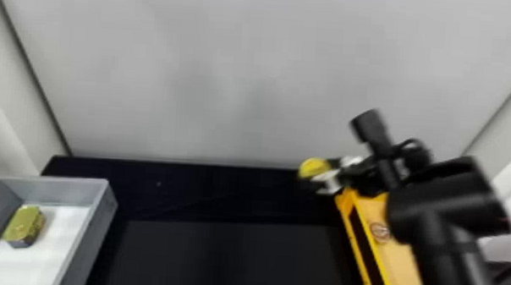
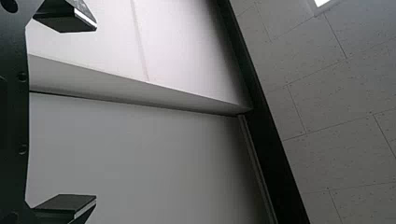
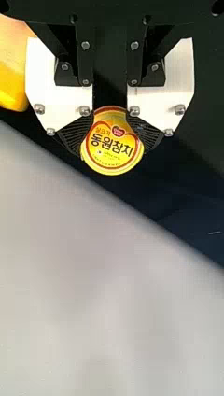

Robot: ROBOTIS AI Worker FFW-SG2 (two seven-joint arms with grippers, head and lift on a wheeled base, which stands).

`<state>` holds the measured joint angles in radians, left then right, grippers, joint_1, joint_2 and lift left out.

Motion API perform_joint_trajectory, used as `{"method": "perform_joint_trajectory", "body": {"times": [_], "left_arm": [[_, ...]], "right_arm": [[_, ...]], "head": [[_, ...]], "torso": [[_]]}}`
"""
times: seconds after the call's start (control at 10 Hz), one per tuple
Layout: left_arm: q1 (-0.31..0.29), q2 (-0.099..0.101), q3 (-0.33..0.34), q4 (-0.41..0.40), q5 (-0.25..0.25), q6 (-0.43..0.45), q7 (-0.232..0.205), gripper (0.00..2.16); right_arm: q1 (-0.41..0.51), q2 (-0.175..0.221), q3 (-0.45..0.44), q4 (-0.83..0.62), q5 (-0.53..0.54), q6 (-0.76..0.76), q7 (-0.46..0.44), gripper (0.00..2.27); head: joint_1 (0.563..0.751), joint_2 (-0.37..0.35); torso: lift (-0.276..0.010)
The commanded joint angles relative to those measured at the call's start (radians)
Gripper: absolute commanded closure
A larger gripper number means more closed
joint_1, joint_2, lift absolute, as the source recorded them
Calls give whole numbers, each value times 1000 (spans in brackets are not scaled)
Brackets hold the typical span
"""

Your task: Pick up the round yellow can and place it in the yellow rectangular box

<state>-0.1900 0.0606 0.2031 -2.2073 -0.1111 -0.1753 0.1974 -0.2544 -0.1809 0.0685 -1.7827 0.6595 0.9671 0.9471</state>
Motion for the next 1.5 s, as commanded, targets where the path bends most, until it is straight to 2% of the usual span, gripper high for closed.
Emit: {"method": "perform_joint_trajectory", "body": {"times": [0.0,0.2,0.4,0.6,0.9,1.1,1.4], "left_arm": [[-3,7,7,-8,-2,13,-7,-2],[-2,15,10,-12,-4,20,-10,-2],[1,18,15,-15,-9,23,-13,-2],[1,18,16,-17,-10,25,-15,-2],[4,19,21,-20,-12,30,-18,-2],[4,19,21,-20,-12,30,-18,-2],[4,19,21,-20,-12,31,-19,-2]], "right_arm": [[-16,-57,-119,-37,57,32,-20,920],[1,-55,-259,-3,57,6,-58,920],[12,-52,-343,42,50,-36,-91,920],[37,-52,-415,114,-66,-77,-161,920],[87,-61,-475,244,-316,-126,-332,920],[119,-61,-486,305,-366,-134,-372,920],[149,-60,-493,358,-388,-137,-379,920]], "head": [[694,-78],[694,-78],[694,-78],[694,-78],[694,-78],[694,-78],[694,-78]], "torso": [[-2],[-2],[-2],[-2],[-1],[-1],[-1]]}}
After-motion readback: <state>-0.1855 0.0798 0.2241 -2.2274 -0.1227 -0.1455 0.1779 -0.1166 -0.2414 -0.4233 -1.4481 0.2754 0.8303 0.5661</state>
